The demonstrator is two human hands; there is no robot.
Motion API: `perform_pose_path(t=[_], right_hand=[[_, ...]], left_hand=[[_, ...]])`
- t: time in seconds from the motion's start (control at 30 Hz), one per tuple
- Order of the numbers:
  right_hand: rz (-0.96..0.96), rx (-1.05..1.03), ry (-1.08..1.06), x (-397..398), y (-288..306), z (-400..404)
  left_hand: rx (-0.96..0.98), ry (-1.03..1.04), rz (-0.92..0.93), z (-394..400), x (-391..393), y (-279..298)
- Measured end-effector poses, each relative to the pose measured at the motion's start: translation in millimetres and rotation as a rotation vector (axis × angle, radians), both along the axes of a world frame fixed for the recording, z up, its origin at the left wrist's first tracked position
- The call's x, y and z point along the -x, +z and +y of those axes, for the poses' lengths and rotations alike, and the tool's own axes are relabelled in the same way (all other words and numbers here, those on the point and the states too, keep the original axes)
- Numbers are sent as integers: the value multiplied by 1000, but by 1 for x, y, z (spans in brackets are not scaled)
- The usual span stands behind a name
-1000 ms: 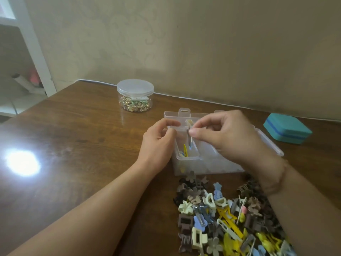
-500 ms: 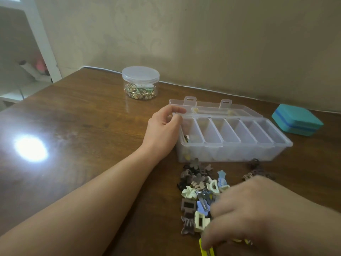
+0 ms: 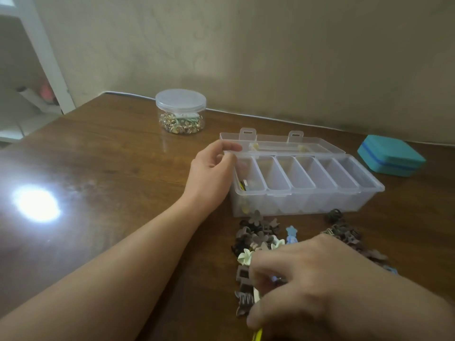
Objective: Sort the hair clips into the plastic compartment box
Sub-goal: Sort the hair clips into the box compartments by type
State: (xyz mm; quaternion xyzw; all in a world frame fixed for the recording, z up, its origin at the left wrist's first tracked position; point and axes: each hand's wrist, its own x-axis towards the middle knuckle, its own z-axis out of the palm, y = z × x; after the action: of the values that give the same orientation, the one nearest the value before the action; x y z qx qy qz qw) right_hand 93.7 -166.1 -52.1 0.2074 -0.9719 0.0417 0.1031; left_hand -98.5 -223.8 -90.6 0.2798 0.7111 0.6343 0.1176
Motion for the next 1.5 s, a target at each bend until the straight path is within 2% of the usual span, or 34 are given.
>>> perform_pose_path(t=[0.1, 0.2, 0.27, 0.3, 0.37, 0.43, 0.5, 0.6, 0.67, 0.73, 0.77, 0.87, 1.2, 1.27, 1.33, 1.4, 1.5], right_hand=[[-98, 362, -8, 7, 13, 4], [54, 767, -207, 21, 27, 16], [177, 896, -428, 38, 29, 22], [229, 896, -507, 49, 28, 26], [277, 766, -643, 66, 22, 36], [245, 617, -714, 75, 16, 37], [228, 541, -702, 72, 18, 31], [240, 559, -588, 51, 33, 19], [79, 486, -531, 35, 41, 13], [-205, 273, -511, 23, 38, 7], [-286, 150, -493, 19, 35, 5], [-348, -13, -450, 15, 27, 0], [-260, 88, -398, 15, 18, 16], [-246, 189, -382, 17, 20, 23], [-207, 374, -356, 18, 24, 28], [-88, 500, -342, 25, 31, 29], [105, 609, -430, 47, 39, 38]], left_hand=[[-7, 0, -2, 1, 0, -1], [-29, -15, 6, 0, 1, -2], [-26, -27, 5, 1, 2, -2], [-23, -30, 4, 1, 2, -3], [-22, -34, 2, 1, 3, -4], [-20, -31, 10, 1, 3, -3], [-19, -29, 16, 0, 3, -3], [-18, -20, 15, 0, 3, -2], [-14, -6, 13, 1, 2, -2], [-11, 7, 8, 1, 2, -2], [-9, 8, 5, 1, 1, -1], [5, 4, 0, 1, 0, -1], [-1, 10, -4, 1, -1, 0], [-11, 3, 2, 1, 0, 0], [-16, -7, 1, 1, 1, -1], [-23, -17, -4, 0, 2, -2], [-22, -29, -9, 0, 3, -3]])
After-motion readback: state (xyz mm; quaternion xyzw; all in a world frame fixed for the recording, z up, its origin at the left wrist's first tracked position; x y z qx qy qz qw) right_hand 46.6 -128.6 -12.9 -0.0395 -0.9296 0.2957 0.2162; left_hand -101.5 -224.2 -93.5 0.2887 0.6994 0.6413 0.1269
